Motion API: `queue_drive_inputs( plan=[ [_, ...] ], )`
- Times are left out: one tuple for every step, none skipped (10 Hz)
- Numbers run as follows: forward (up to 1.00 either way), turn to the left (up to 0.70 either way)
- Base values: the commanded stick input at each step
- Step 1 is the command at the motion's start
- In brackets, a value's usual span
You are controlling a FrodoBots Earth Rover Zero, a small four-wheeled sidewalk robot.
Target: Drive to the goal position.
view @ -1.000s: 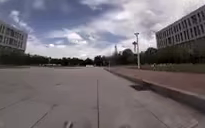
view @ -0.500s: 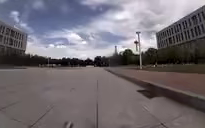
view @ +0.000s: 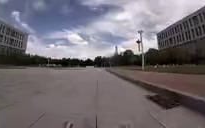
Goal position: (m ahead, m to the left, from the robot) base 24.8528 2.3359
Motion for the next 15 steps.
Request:
queue_drive_inputs(
  plan=[
    [1.0,0.03],
    [1.0,0.03],
    [1.0,0.03],
    [1.0,0.03],
    [1.0,0.03],
    [1.0,0.03],
    [1.0,0.03],
    [1.0,0.03],
    [1.0,0.03],
    [1.0,0.03],
    [1.0,0.03],
    [1.0,0.03],
    [1.0,0.03],
    [1.0,0.03],
    [1.0,0.03]
  ],
)
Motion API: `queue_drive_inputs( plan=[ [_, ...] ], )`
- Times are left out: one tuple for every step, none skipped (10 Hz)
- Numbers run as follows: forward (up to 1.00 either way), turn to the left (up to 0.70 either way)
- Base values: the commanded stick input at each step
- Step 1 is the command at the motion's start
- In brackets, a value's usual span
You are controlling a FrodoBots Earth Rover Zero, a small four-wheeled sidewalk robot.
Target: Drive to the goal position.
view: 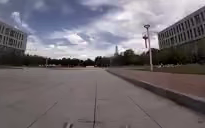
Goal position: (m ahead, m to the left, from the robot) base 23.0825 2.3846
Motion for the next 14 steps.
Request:
queue_drive_inputs(
  plan=[
    [1.0,0.03],
    [1.0,0.03],
    [1.0,0.03],
    [1.0,0.03],
    [1.0,0.03],
    [1.0,0.03],
    [1.0,0.03],
    [1.0,0.03],
    [1.0,0.03],
    [1.0,0.03],
    [1.0,0.03],
    [1.0,0.03],
    [1.0,0.03],
    [1.0,0.03]
  ],
)
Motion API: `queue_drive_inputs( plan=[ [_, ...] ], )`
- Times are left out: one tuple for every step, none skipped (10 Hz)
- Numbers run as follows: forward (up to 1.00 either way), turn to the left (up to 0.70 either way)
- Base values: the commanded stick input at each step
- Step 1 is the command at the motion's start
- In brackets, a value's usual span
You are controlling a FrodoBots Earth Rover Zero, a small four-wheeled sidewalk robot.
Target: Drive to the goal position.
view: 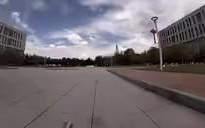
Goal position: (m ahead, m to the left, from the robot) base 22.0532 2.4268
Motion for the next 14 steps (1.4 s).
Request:
queue_drive_inputs(
  plan=[
    [1.0,0.03],
    [1.0,0.03],
    [1.0,0.03],
    [1.0,0.03],
    [1.0,0.03],
    [1.0,0.03],
    [1.0,0.03],
    [1.0,0.03],
    [1.0,0.03],
    [1.0,0.03],
    [1.0,0.03],
    [1.0,0.03],
    [1.0,0.03],
    [1.0,0.03]
  ],
)
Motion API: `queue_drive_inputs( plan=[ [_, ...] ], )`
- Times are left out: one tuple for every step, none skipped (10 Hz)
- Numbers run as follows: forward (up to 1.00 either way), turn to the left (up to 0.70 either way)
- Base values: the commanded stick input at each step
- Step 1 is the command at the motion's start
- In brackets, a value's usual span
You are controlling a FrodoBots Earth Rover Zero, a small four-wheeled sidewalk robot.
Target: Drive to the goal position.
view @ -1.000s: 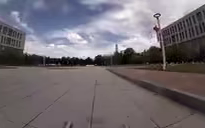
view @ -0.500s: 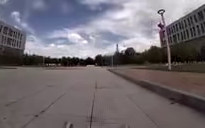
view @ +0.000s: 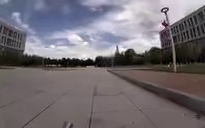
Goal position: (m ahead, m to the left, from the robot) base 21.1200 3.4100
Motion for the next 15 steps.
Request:
queue_drive_inputs(
  plan=[
    [1.0,0.03],
    [1.0,0.03],
    [1.0,0.03],
    [1.0,0.03],
    [1.0,0.03],
    [1.0,0.03],
    [1.0,0.03],
    [1.0,0.03],
    [1.0,0.03],
    [1.0,0.03],
    [1.0,0.03],
    [1.0,0.03],
    [1.0,0.03],
    [1.0,0.03],
    [1.0,0.03]
  ],
)
